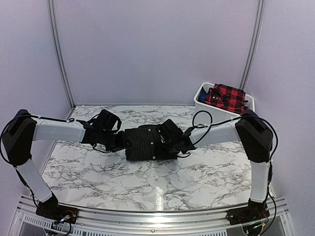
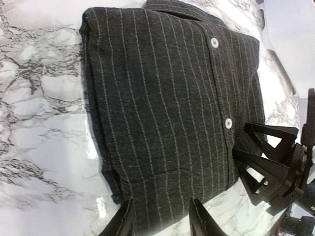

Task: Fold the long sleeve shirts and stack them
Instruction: Smooth out the square-folded shirt at the center of the board, then move the square-folded shirt to the center of the board.

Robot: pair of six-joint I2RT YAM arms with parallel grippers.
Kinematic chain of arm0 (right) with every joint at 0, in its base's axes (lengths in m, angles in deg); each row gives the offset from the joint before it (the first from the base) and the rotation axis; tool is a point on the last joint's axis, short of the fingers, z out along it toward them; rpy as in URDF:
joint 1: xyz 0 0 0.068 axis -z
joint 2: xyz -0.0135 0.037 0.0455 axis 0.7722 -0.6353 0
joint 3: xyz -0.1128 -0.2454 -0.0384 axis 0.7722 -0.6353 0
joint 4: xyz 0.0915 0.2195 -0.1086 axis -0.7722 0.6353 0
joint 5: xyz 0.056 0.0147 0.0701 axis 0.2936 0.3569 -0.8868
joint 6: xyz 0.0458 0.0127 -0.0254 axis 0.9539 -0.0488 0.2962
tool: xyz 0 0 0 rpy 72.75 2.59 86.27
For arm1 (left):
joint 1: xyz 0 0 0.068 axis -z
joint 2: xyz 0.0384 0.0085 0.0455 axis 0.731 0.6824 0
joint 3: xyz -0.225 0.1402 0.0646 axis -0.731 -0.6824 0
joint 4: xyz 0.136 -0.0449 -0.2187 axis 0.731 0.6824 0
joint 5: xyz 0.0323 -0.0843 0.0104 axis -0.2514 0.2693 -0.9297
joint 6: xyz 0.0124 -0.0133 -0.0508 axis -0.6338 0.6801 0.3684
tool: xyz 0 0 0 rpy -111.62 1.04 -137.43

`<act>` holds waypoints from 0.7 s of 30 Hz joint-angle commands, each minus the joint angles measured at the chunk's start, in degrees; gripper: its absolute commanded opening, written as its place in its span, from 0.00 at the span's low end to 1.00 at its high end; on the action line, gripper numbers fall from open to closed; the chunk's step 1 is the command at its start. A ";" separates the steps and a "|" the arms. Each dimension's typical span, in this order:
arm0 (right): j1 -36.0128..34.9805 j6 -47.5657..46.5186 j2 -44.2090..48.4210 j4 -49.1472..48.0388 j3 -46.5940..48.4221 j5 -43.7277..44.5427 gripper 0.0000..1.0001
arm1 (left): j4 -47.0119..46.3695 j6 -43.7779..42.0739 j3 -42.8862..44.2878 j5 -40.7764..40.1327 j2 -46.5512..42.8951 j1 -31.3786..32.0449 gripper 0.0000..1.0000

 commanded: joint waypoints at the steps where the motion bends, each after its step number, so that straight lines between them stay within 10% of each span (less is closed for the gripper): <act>1: -0.75 -0.18 -0.04 4.61 -1.57 1.41 0.64 | 1.43 -1.09 -0.54 0.05 0.73 -1.74 0.46; 21: -11.17 11.96 16.09 2.29 -20.29 -5.40 0.68 | -3.31 2.30 -16.13 6.72 -10.25 -0.26 0.57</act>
